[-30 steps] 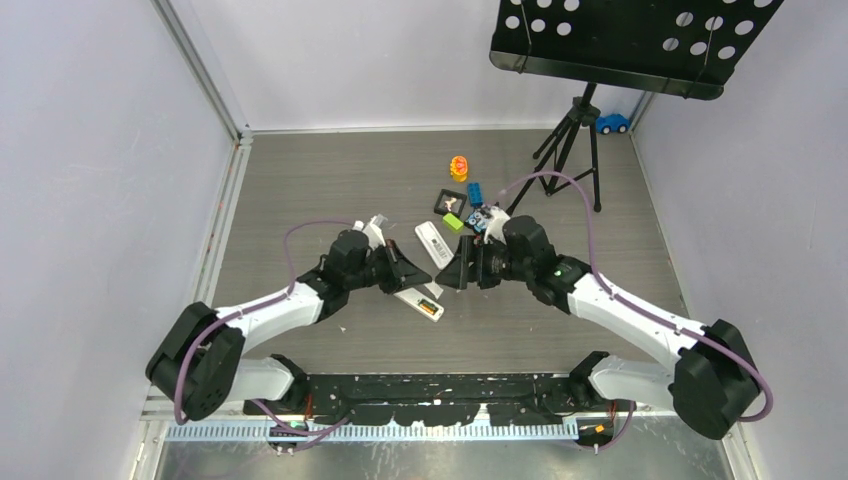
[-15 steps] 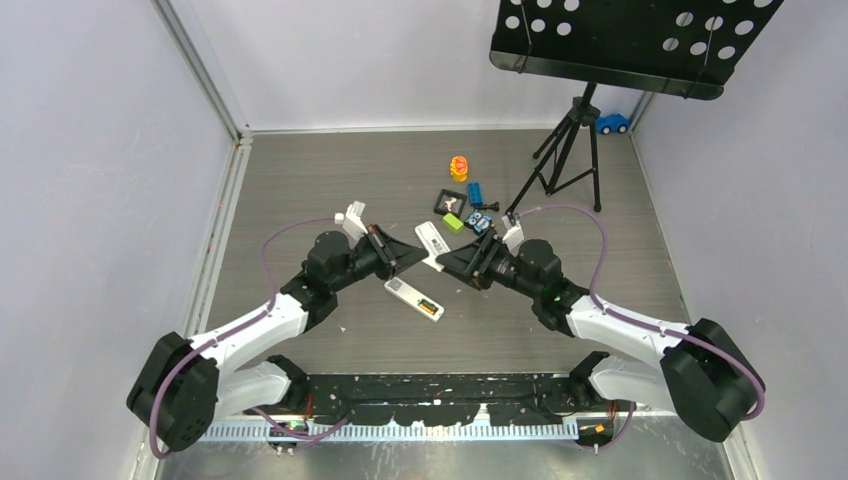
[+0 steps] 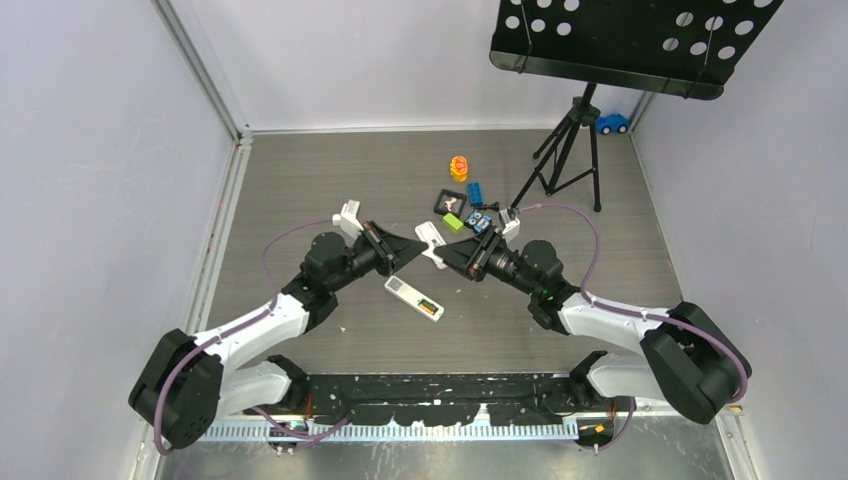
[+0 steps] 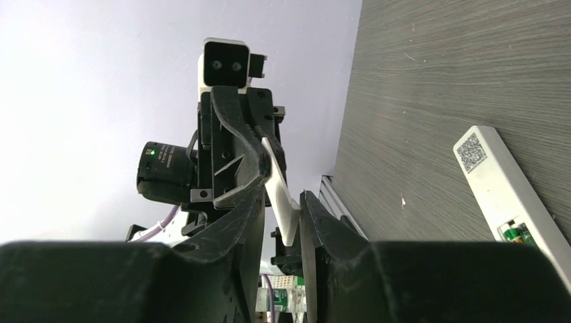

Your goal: Load the batteries into the remote control

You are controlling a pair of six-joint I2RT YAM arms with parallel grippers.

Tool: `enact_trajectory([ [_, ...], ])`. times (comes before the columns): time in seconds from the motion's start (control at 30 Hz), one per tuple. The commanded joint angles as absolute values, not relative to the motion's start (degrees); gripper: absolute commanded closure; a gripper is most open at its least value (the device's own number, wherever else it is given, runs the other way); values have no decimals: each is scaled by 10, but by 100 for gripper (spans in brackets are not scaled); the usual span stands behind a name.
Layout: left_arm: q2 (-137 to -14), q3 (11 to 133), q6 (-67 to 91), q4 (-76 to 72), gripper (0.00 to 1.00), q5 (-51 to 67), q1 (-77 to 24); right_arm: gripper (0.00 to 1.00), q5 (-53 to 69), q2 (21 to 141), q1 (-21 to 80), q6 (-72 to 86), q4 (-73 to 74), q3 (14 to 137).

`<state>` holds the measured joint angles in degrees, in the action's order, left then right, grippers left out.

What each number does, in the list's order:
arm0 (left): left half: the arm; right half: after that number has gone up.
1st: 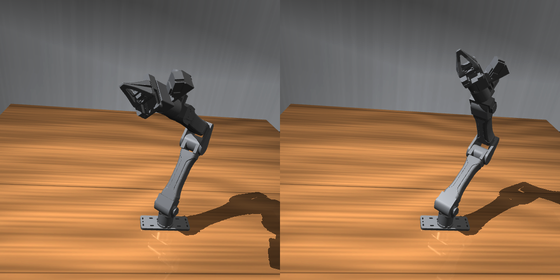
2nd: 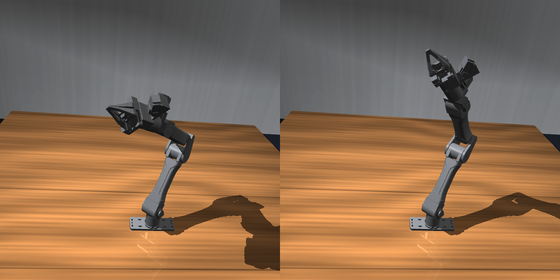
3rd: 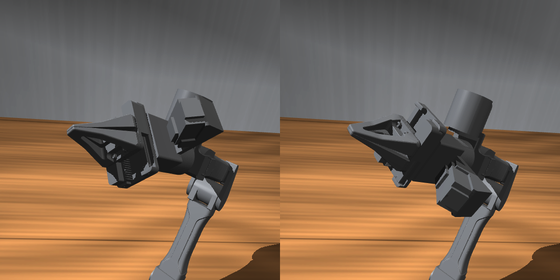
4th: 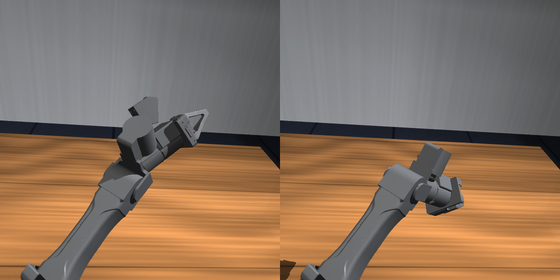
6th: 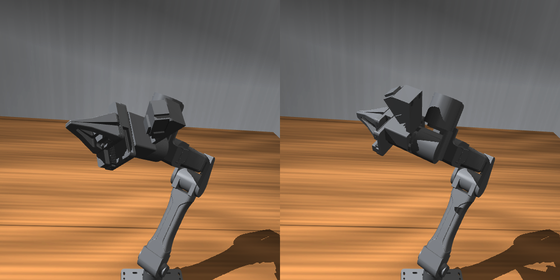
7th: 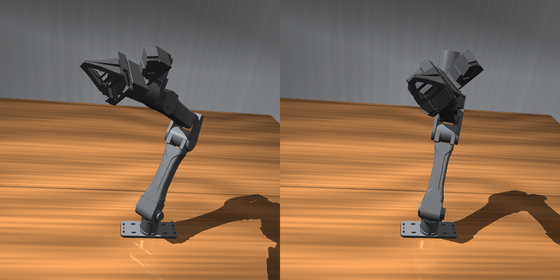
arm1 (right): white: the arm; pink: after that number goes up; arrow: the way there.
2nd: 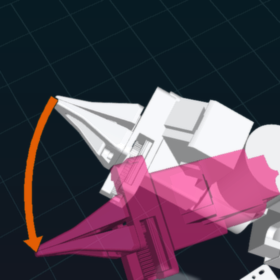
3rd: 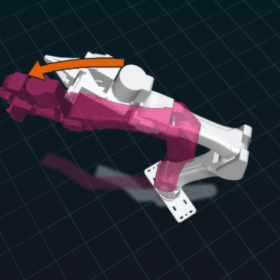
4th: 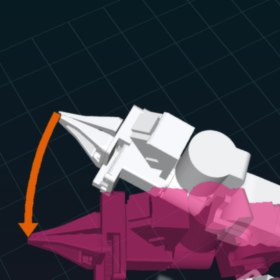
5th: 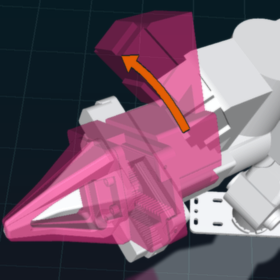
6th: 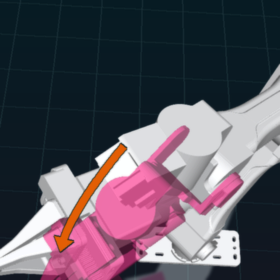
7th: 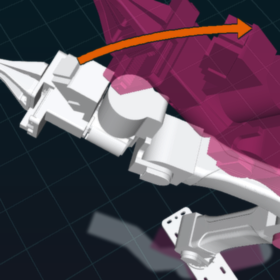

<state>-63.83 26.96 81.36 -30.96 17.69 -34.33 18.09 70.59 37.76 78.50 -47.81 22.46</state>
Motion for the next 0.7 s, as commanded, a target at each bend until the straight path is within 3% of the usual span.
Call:
enact_trajectory([
  [0.0, -652, 267, 821, -341, 100, 189, -346, 71, 204, 709, 382, 794, -570, 236],
  [0.07, -655, 268, 820, -340, 100, 190, -346, 77, 210, 711, 382, 796, -576, 238],
  [0.13, -658, 269, 815, -338, 100, 190, -346, 90, 215, 711, 382, 796, -570, 244],
  [0.17, -659, 272, 807, -331, 97, 191, -345, 97, 215, 711, 382, 794, -560, 246],
  [0.2, -658, 277, 792, -318, 85, 191, -343, 99, 214, 710, 382, 791, -548, 248],
  [0.3, -647, 315, 718, -179, 51, 179, -336, 100, 206, 702, 382, 765, -472, 253],
  [0.4, -644, 376, 604, 22, 27, 135, -320, 100, 216, 695, 383, 708, -346, 271],
  [0.53, -671, 414, 490, 161, 16, 89, -288, 100, 254, 721, 400, 577, -146, 331],
  [0.67, -700, 412, 460, 197, 10, 77, -262, 100, 306, 782, 437, 516, -100, 351],
])
